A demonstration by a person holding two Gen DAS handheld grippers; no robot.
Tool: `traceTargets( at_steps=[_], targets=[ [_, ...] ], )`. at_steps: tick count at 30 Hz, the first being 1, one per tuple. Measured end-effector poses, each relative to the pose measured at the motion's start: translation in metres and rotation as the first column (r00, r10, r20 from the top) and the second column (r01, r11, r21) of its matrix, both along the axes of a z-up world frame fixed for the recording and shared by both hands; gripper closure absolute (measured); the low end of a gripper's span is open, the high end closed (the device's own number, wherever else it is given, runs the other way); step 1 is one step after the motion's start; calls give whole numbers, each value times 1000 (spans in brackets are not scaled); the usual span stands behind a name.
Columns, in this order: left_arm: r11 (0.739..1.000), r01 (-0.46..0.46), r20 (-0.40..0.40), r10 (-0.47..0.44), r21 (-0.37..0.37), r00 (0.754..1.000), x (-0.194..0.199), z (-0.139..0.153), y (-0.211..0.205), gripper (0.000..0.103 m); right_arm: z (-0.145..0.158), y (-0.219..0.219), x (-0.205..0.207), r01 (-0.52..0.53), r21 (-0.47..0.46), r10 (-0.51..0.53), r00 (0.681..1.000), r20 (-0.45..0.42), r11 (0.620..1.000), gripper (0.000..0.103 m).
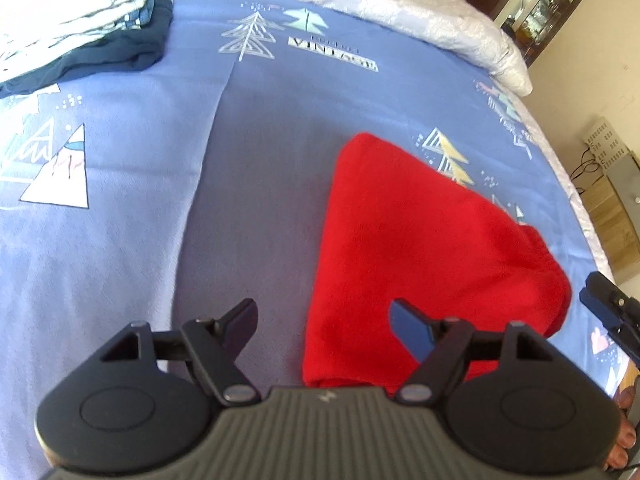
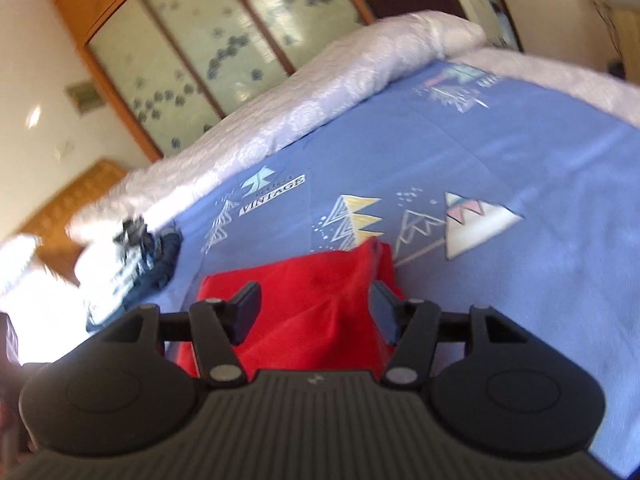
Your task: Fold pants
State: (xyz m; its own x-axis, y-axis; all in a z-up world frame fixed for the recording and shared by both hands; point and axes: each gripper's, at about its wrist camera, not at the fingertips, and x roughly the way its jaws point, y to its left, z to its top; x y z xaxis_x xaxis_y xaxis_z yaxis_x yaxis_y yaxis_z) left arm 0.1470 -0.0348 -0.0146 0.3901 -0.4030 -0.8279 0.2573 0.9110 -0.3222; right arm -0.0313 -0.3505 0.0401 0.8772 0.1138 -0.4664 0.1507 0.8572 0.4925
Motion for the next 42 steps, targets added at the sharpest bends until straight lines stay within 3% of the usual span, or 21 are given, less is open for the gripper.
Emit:
traceTargets(
  at_steps=[4,5,7,9,14,21,26,31,42],
  targets=[
    [996,7,9,-8,88,1000,0,-15,-13,26,-25,10,14,19,-146,-34,994,-102,989,42],
    [994,8,10,-9,109,1000,0,-21,-17,20,-38,9,18,27,-172,-54,987,-154,985,42],
    [993,4,-4,-4,121,1000,0,-30,-19,15,-69,-3,21,31,-102,-55,971,-234,994,36],
    [993,-15,-12,17,115,1000,1,-35,-18,9,-87,-23,12,73,50,-63,980,-190,996,33],
    [995,-30,-40,33,90,999,1,-36,-12,7,-87,-27,14,62,45,-52,979,-196,997,32],
    [995,-44,-47,48,85,998,-10,-24,0,12,-82,-30,-6,87,189,-53,983,-179,978,31],
    [996,-51,-35,54,74,998,-23,-13,16,14,-78,-32,-35,110,326,-46,979,-199,939,31],
    [992,-41,17,39,121,999,-43,-4,21,14,-75,-34,-63,132,403,-50,977,-208,906,31],
    [988,-32,70,21,152,997,-71,7,26,14,-57,-8,-61,83,362,-12,981,-193,929,31]
  ],
)
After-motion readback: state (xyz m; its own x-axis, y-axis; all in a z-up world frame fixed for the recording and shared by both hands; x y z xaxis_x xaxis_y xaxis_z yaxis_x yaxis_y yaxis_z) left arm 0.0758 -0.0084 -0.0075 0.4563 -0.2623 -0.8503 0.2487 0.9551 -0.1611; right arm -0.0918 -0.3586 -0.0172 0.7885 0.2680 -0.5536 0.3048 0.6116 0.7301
